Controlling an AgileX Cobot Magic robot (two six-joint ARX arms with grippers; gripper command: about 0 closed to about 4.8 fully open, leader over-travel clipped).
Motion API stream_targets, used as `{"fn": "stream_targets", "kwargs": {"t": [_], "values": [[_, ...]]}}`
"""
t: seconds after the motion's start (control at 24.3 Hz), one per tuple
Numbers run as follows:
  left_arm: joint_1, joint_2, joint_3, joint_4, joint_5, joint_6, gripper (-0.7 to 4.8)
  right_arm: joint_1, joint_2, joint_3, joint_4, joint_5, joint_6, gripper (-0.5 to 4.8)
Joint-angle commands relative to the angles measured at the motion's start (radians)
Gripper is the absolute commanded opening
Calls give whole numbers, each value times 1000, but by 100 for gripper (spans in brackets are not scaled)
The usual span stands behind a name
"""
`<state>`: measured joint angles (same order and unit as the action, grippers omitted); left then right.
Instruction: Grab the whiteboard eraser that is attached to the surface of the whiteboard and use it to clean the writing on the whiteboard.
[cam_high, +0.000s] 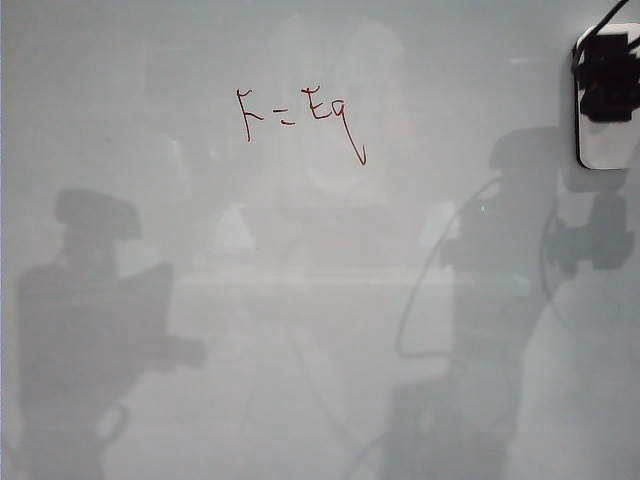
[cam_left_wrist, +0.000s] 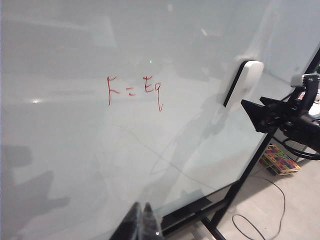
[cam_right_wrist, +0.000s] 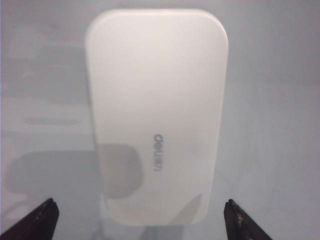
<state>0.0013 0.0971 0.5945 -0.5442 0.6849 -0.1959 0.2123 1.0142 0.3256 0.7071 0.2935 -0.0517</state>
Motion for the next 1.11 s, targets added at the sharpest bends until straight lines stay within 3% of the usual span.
{"fn": "stream_targets", "kwargs": {"t": [0.04,0.21,0.49,1.03,1.11], "values": [[-1,0,2,-21,-1,2,-6,1,46,14,105,25,-3,452],[-1,0,2,-25,-1,1,-6,1,89,48,105,73,-21,452],[-1,0,2,-25,-1,1,-6,0,198,151,105,71,-32,447],[-1,0,2,-25,-4,2,-6,0,219,164,81,89,-61,251],[-1,0,2,-25,-17,2,-6,2,217,165,71,81,-89,241]]}}
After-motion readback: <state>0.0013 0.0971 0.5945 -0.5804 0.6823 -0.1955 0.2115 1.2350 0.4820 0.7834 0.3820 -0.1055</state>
